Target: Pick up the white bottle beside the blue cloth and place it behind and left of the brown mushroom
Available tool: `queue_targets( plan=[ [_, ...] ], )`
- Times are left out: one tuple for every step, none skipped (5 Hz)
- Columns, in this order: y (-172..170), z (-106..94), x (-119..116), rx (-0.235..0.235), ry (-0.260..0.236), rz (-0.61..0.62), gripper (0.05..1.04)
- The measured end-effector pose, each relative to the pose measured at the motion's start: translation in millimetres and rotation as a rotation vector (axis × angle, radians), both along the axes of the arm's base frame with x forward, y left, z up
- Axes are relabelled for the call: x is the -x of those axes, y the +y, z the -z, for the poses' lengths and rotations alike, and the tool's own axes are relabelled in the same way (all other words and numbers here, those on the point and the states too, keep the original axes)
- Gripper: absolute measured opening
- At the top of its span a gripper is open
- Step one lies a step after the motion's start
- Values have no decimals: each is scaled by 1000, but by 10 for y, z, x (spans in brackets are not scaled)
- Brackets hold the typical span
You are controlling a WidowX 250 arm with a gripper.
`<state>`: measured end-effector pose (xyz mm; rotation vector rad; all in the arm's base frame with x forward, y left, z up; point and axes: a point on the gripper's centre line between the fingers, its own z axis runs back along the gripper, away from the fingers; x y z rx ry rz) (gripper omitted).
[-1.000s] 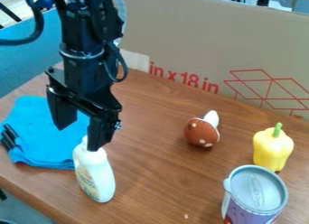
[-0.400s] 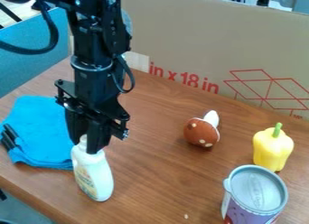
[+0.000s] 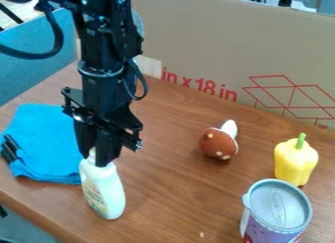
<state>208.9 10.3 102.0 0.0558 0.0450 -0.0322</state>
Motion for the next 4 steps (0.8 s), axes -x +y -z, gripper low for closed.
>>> queue_targets(
  plan=[
    [-159,-250,-176,88,-105,14,346],
    [-226,-561,-472,131,-231,22,346],
    [-264,-544,-812,109,-218,24,347],
    [-298,-517,-1146,72,-215,25,346]
  ],
)
